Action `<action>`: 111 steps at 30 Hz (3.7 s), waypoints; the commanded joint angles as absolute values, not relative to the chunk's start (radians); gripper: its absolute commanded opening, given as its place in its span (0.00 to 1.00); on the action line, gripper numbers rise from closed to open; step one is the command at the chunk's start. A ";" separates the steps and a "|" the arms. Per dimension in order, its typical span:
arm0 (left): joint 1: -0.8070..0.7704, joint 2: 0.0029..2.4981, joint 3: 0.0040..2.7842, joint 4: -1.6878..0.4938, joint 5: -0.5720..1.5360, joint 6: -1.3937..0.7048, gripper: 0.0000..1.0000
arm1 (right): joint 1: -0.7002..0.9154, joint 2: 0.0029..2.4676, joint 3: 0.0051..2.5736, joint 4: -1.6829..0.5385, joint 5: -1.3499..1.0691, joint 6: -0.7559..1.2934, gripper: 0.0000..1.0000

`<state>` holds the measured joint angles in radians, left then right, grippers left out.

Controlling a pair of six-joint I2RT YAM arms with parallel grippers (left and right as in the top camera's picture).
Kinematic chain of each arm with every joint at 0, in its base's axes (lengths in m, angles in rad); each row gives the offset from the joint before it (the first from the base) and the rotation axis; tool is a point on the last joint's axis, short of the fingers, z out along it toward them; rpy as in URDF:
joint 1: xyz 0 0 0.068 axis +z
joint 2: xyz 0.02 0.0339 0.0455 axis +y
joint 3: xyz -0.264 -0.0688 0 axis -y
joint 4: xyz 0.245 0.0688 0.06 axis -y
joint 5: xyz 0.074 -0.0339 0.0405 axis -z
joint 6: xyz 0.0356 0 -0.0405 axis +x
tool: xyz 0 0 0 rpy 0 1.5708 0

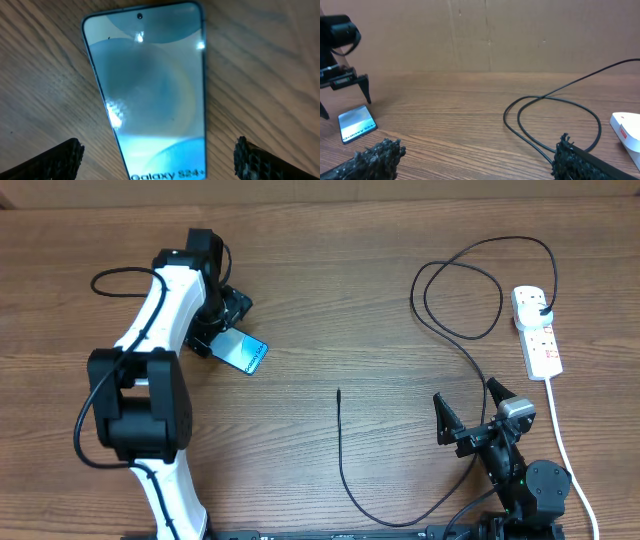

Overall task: Plug charger to phone and switch on socket
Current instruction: 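Lower the left gripper onto the phone and close on its sides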

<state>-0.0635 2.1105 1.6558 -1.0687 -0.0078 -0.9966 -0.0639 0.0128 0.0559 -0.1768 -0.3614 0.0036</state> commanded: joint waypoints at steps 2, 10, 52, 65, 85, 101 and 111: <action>-0.059 2.160 1.665 -1.068 0.004 -1.010 1.00 | -0.060 0.003 0.055 -0.173 -0.356 0.004 1.00; -0.059 2.184 1.665 -1.063 -0.006 -1.010 1.00 | -0.060 0.003 0.055 -0.173 -0.356 0.004 1.00; -0.060 2.185 1.581 -1.027 -0.036 -1.142 1.00 | -0.060 0.003 0.055 -0.173 -0.356 0.004 1.00; -0.060 2.185 1.549 -0.968 -0.033 -1.142 1.00 | -0.060 0.003 0.055 -0.173 -0.356 0.004 1.00; -0.060 2.185 1.549 -0.966 -0.033 -1.142 1.00 | -0.060 0.003 0.055 -0.173 -0.356 0.004 1.00; -0.060 2.185 1.549 -0.963 0.043 -1.184 1.00 | -0.060 0.003 0.055 -0.173 -0.356 0.004 1.00; -0.060 2.185 1.549 -0.963 0.044 -1.190 1.00 | -0.060 0.003 0.055 -0.173 -0.356 0.004 1.00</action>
<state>-0.0635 2.1632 1.5726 -0.9642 0.0154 -1.1622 -0.0639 0.0128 0.0559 -0.1768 -0.3614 0.0040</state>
